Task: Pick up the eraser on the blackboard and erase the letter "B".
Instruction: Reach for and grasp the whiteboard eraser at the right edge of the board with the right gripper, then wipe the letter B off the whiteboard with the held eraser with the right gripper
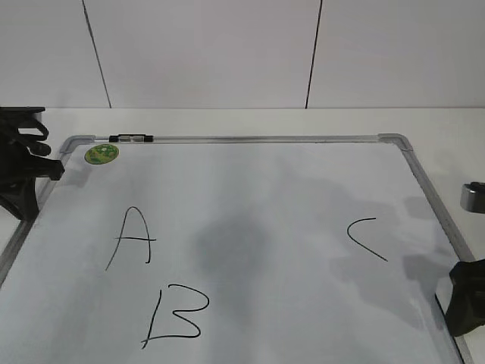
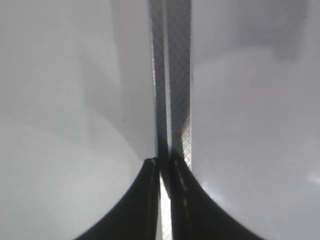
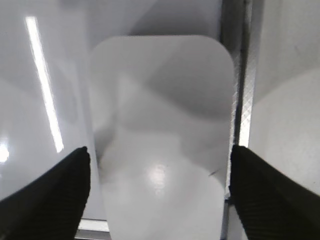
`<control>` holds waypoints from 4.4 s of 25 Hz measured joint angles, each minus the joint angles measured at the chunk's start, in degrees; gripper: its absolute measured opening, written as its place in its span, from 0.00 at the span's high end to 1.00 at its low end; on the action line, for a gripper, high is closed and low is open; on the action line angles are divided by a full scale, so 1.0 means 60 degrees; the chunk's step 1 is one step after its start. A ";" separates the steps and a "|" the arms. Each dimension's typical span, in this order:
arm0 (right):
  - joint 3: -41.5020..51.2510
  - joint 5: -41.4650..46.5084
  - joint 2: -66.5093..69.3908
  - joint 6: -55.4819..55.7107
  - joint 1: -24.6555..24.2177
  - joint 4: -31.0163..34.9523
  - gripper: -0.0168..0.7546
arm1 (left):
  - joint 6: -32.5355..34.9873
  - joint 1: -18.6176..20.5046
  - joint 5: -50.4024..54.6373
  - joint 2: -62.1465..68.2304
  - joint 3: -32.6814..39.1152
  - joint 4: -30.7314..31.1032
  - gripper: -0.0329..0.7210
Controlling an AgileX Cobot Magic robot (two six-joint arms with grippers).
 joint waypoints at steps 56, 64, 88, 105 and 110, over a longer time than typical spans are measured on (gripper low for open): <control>-0.0964 0.1255 -0.0256 -0.0059 0.0000 0.0460 0.29 | 0.0000 0.0000 -0.0250 0.0000 0.0000 -0.0088 0.93; -0.2047 0.1518 -0.0083 0.1322 0.2853 -0.0476 0.29 | 0.0000 0.0000 -0.0229 0.0000 0.0000 -0.0088 0.93; -0.7756 0.2475 0.5369 0.2163 0.5846 -0.1304 0.29 | 0.0000 0.0000 -0.0210 0.0000 0.0000 -0.0105 0.93; -0.8232 0.2512 0.6153 0.2127 0.7030 -0.0790 0.30 | 0.0000 0.0000 -0.0194 0.0000 0.0000 -0.0123 0.93; -0.8683 0.2622 0.6469 0.2075 0.7872 -0.0788 0.30 | 0.0000 0.0000 -0.0194 0.0000 0.0000 -0.0123 0.93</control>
